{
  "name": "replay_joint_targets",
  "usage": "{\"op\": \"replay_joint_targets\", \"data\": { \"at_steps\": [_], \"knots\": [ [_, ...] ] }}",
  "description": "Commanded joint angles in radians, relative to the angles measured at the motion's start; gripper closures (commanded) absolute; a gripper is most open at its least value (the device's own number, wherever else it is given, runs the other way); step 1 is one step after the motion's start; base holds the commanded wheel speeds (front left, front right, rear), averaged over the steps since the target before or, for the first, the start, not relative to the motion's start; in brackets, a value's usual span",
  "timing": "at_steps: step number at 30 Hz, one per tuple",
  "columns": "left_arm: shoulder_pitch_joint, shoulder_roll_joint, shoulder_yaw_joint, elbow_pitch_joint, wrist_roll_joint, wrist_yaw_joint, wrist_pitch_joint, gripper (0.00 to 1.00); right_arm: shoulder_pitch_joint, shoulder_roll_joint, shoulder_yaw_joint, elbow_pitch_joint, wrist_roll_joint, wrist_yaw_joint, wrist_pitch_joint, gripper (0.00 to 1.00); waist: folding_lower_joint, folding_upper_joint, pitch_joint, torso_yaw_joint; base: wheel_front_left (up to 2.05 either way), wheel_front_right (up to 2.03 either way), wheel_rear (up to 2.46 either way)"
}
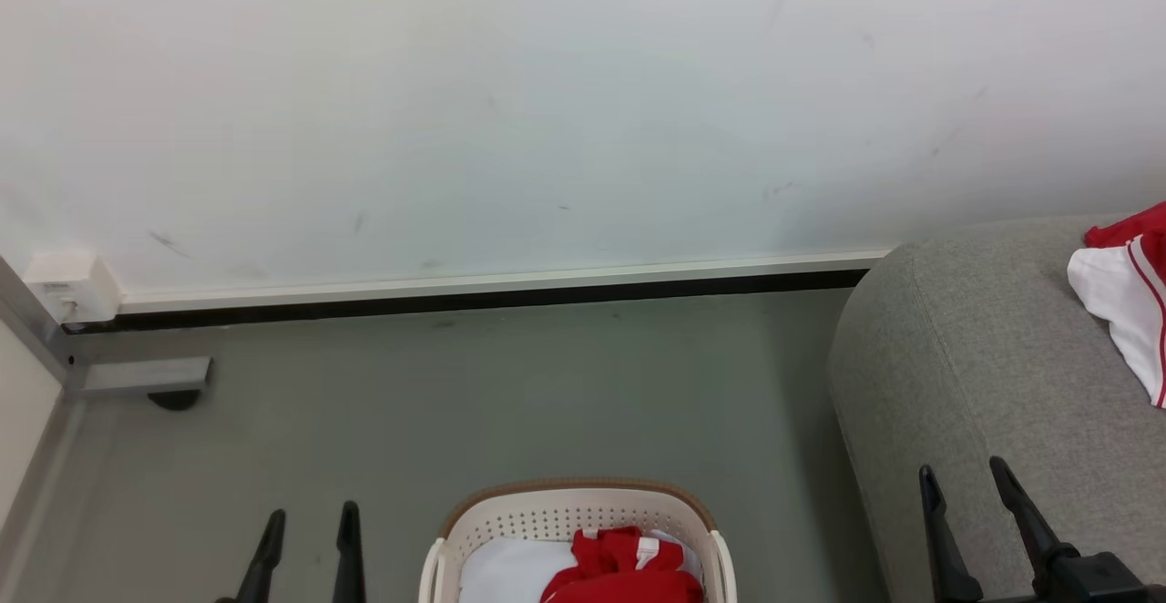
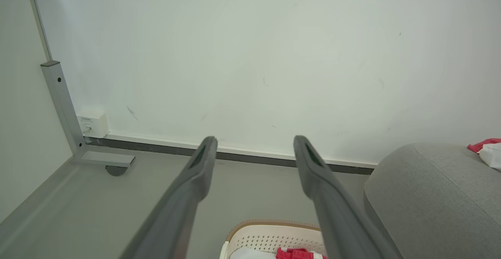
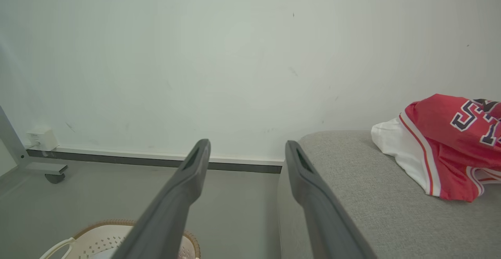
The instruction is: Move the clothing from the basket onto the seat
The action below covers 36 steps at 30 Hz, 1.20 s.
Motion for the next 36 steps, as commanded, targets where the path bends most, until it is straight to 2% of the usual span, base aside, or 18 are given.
{"op": "replay_joint_targets", "data": {
  "at_steps": [1, 13, 21, 28, 31, 36],
  "knots": [
    [0.003, -0.001, 0.006, 0.003, 0.014, -0.006, -0.001, 0.00, 0.009, -0.001, 0.000, 0.004, 0.005, -0.003, 0.000, 0.00, 0.0001, 0.0000, 0.000, 0.000, 0.00, 0.00, 0.00],
    [-0.009, -0.020, 0.044, 0.028, 0.037, -0.058, -0.001, 0.00, -0.015, -0.001, 0.008, 0.011, 0.022, -0.003, 0.000, 0.00, 0.0001, 0.0000, 0.012, -0.013, 0.00, 0.00, 0.00],
    [-0.036, -0.023, 0.028, 0.049, 0.033, -0.087, -0.001, 0.00, -0.043, -0.001, 0.025, -0.002, 0.030, -0.003, 0.000, 0.00, 0.0001, 0.0000, 0.043, -0.043, 0.00, 0.00, 0.00],
    [-0.154, -0.022, -0.063, 0.155, 0.050, -0.128, -0.001, 0.00, -0.090, -0.001, 0.031, -0.035, 0.030, -0.003, 0.000, 0.00, 0.0001, 0.0000, 0.129, -0.082, 0.00, 0.00, 0.00],
    [-0.237, -0.014, -0.122, 0.259, 0.081, -0.135, 0.018, 0.00, -0.117, 0.000, 0.031, -0.056, 0.032, -0.003, 0.000, 0.00, 0.0001, 0.0000, 0.181, -0.103, 0.00, 0.00, 0.00],
    [-0.396, -0.013, -0.218, 0.438, 0.119, -0.141, 0.109, 0.00, -0.173, -0.001, 0.037, -0.096, 0.040, -0.003, 0.000, 0.00, 0.0001, 0.0000, 0.291, -0.136, 0.00, 0.00, 0.00]
  ]
}}
